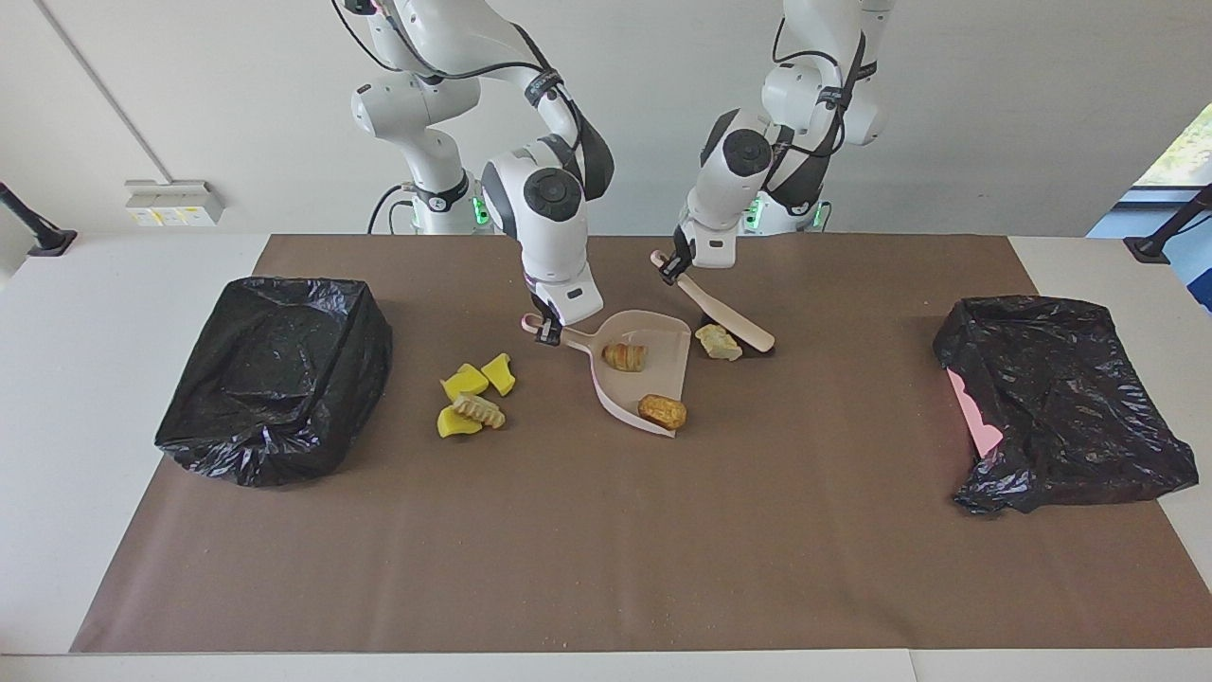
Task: Sweep and dump trash in bin
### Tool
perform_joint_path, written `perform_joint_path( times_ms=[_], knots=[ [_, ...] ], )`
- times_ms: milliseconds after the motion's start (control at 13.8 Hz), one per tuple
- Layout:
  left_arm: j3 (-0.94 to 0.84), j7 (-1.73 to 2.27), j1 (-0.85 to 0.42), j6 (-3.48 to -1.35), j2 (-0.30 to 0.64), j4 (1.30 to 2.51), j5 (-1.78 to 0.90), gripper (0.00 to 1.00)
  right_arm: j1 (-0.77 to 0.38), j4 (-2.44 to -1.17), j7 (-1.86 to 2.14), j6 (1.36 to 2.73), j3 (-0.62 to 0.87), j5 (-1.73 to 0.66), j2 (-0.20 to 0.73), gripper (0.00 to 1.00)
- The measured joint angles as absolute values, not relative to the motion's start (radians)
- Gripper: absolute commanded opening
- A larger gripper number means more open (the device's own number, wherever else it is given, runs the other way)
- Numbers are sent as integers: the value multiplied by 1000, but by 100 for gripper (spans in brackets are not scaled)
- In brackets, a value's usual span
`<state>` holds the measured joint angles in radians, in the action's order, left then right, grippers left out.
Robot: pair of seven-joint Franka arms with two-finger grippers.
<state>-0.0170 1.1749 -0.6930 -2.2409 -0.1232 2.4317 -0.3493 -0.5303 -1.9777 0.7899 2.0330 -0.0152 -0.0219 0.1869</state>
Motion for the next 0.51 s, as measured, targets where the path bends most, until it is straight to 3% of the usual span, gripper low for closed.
perform_joint_path(
  times_ms=[506],
  knots=[
    [-43, 697, -771, -2272, -116, 2406, -350, 0, -530, -1978, 790, 2034, -15, -22, 187, 0]
  ],
)
